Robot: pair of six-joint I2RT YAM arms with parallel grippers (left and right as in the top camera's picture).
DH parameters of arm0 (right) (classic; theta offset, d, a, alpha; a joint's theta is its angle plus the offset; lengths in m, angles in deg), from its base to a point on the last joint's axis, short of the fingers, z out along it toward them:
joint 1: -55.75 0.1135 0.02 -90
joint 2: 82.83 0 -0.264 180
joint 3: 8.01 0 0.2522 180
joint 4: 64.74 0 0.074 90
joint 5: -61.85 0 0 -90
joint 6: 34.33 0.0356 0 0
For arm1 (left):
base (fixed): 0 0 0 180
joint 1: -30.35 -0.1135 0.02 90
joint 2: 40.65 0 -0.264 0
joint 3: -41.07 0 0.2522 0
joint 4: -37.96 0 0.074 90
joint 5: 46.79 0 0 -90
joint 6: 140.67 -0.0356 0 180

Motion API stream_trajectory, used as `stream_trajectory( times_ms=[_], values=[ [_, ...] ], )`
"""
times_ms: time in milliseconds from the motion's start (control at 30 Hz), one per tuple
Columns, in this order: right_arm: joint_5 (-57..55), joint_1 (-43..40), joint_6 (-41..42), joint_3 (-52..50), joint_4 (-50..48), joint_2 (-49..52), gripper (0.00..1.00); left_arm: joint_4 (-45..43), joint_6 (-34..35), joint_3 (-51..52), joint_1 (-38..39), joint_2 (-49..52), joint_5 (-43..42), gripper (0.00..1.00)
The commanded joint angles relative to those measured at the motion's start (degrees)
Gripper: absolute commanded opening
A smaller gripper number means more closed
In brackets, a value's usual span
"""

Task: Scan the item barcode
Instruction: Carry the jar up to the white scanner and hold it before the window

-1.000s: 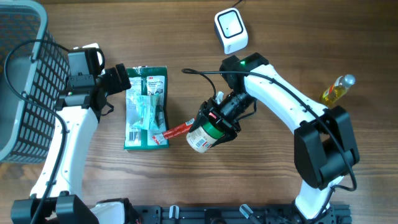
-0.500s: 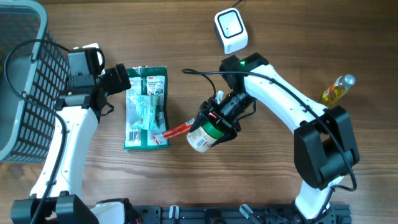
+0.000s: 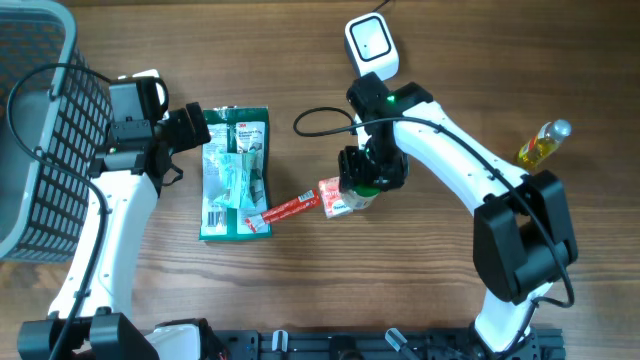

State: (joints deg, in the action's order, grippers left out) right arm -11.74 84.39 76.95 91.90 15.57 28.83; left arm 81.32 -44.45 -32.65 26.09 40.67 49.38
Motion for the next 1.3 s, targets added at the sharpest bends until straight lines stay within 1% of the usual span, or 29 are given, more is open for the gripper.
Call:
stream_trajectory(
  times_ms=[0, 167, 267, 333, 400, 533, 600, 833, 867, 900, 967, 1100, 1267],
  values=[
    [-1.84, -1.81, -5.38, 9.09, 3.19, 0.22, 0.43, -0.15, -1.11, -0.48, -0.33, -0.66, 0.35, 1.0],
    [-9.07, -3.76, -6.29, 27.63, 13.46, 0.22, 0.47, -0.15, -1.11, -0.48, -0.33, -0.66, 0.35, 1.0],
    [-13.27, -3.76, -6.38, 33.55, 15.43, 0.22, 0.46, -0.15, -1.11, -0.48, -0.33, -0.66, 0.35, 1.0],
    [-13.81, -3.76, -8.33, 34.03, 13.38, 0.31, 0.46, -0.15, -1.11, -0.48, -0.33, -0.66, 0.35, 1.0],
    [-15.8, -3.78, -8.41, 33.68, 10.73, 1.03, 0.46, -0.15, -1.11, -0.48, -0.33, -0.66, 0.35, 1.0],
    [-17.14, -4.04, -8.24, 33.35, 2.38, 3.39, 0.41, -0.15, -1.11, -0.48, -0.33, -0.66, 0.35, 1.0],
    [-18.69, -4.44, -8.48, 33.35, -3.26, 5.18, 0.43, -0.15, -1.11, -0.46, -0.33, -0.66, 0.35, 1.0],
    [-19.5, -6.43, -8.92, 33.35, -15.63, 10.93, 0.43, -0.15, -1.11, -0.48, -0.33, -0.66, 0.35, 1.0],
    [-19.5, -6.86, -8.85, 33.35, -17.49, 11.93, 0.43, -0.17, -1.11, -0.46, -0.33, -0.66, 0.35, 1.0],
    [-19.47, -7.19, -8.85, 33.35, -18.99, 12.79, 0.38, -0.17, -1.11, -0.46, -0.33, -0.66, 0.35, 1.0],
    [-19.5, -7.76, -8.24, 33.35, -23.15, 14.91, 0.33, -0.15, -1.11, -0.46, -0.33, -0.66, 0.35, 1.0],
    [-20.2, -8.11, -6.08, 33.35, -29.55, 18.34, 0.33, -0.17, -1.11, -0.46, -0.33, -0.66, 0.35, 1.0],
    [-27.69, -8.11, -6.23, 33.35, -35.58, 20.33, 0.34, -0.17, -1.11, -0.46, -0.33, -0.66, 0.35, 1.0]
  ],
)
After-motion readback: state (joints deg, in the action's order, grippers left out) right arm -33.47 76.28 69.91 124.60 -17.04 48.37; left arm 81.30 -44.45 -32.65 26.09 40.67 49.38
